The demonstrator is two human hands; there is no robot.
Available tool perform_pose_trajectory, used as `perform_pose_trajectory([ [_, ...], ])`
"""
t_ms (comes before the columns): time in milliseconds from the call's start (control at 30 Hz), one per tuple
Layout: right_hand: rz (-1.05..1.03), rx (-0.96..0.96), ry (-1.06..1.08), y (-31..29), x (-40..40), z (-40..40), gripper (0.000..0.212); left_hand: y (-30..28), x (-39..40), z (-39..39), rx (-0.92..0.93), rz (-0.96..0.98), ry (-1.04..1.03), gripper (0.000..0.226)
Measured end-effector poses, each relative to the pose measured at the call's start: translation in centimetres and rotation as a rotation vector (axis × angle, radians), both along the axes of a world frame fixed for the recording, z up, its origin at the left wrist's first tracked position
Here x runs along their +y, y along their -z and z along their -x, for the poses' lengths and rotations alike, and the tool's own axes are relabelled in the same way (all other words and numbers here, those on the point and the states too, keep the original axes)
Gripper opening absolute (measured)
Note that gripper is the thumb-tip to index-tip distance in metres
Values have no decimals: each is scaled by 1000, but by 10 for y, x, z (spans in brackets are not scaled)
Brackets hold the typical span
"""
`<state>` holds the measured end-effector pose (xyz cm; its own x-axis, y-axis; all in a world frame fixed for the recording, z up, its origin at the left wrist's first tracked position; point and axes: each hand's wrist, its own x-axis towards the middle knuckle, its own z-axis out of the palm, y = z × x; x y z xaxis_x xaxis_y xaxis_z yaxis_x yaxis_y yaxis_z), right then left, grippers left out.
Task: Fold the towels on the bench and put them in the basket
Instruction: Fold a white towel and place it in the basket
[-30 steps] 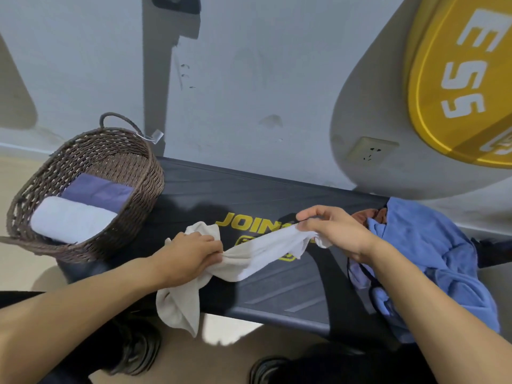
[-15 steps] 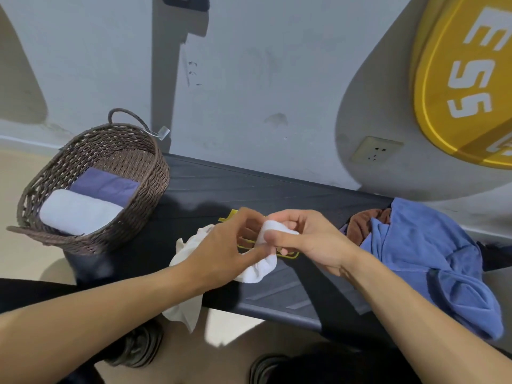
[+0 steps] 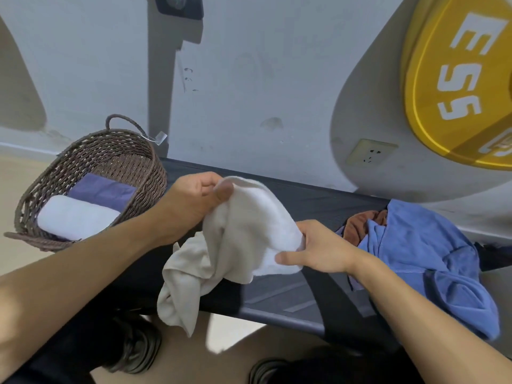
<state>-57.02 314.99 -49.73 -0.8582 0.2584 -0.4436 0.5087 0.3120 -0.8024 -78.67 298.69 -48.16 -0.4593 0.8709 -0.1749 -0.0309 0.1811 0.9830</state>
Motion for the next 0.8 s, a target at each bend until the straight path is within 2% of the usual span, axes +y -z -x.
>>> perform_pose_trajectory([
  [200,208,-155,118,-9,29,-16,37,12,-5,31,-17,173,-58,31],
  [267,264,-194,70,-12,35,-19,33,18,-7,33,27,212,-99,31],
  [367,293,-312,-55,-15,42,-24,9,27,-8,32,100,262,-158,36],
  [467,362,-360,-127,-20,50,-29,21,33,-9,34,145,276,-244,40],
  [533,397,-280,-74,-23,56,-32,15,36,-9,34,141,286,-272,38],
  [667,535,-32,157,-22,63,-34,45,43,-7,34,144,318,-315,32],
  [800,664,231,477,-21,65,-26,48,45,-2,36,147,326,-333,23],
])
